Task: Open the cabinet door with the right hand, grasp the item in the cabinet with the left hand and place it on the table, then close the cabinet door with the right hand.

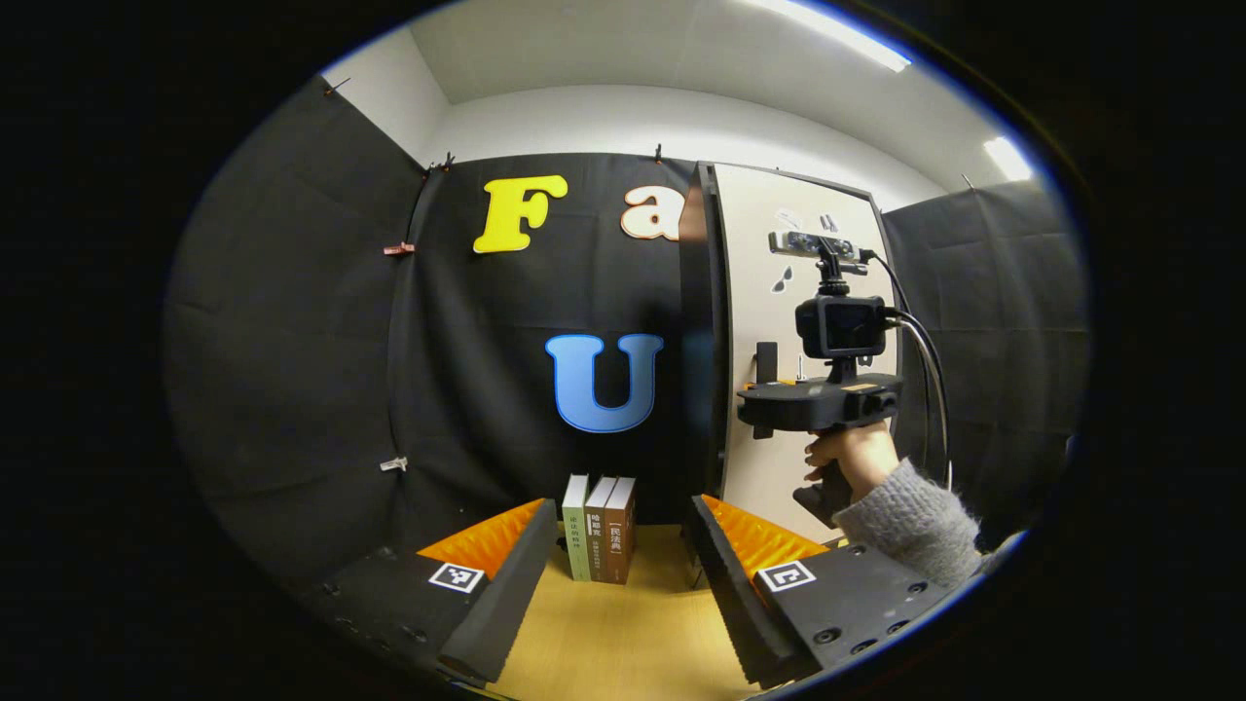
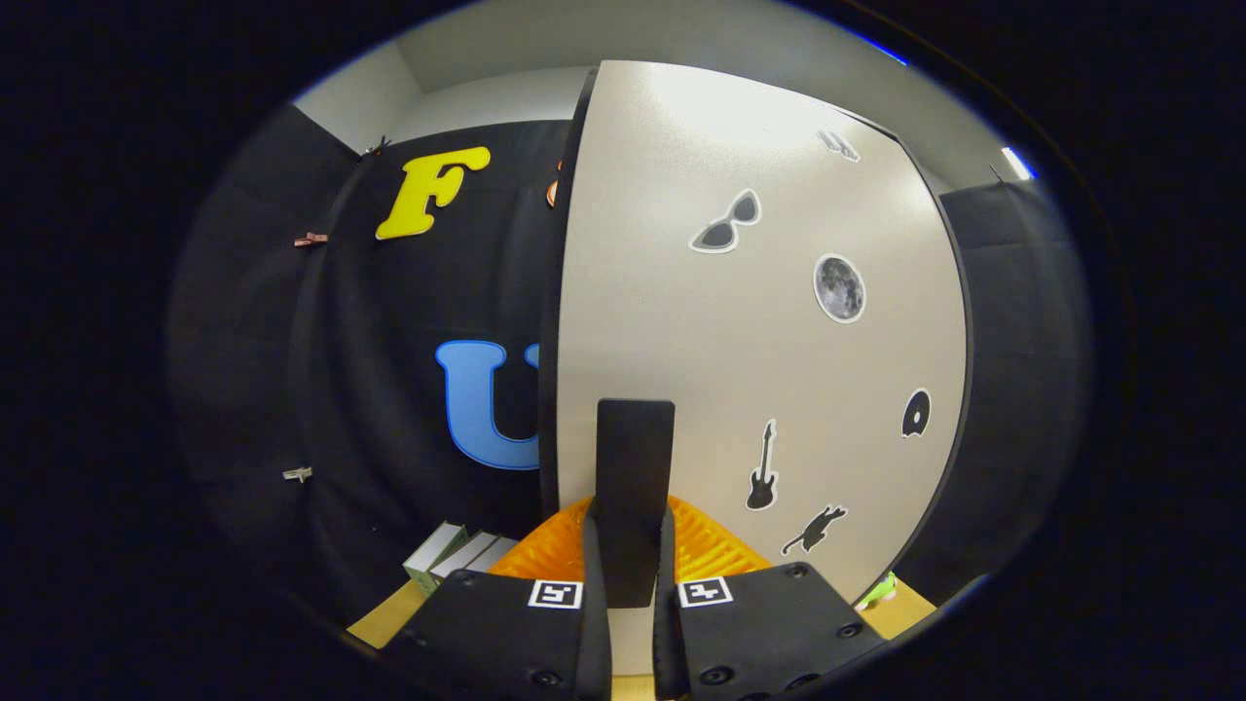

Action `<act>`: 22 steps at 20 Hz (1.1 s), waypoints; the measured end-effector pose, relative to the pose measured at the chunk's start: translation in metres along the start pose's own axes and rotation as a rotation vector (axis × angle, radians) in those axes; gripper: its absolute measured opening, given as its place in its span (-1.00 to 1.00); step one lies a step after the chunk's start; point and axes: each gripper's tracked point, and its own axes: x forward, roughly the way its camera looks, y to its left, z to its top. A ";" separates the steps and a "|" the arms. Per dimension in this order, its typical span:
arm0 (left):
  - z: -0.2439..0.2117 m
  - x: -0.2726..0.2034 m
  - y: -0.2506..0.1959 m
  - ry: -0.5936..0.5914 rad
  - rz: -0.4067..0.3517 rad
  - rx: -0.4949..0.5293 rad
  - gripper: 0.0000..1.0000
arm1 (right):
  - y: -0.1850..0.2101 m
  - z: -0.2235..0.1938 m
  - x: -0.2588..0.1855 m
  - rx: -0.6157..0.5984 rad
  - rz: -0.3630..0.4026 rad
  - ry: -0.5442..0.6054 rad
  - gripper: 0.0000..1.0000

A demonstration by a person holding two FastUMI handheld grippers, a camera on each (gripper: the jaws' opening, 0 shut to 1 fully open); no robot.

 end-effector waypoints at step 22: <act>0.014 -0.037 -0.102 -0.034 -0.262 0.024 0.73 | -0.072 0.013 -0.120 -0.042 0.015 0.012 -0.60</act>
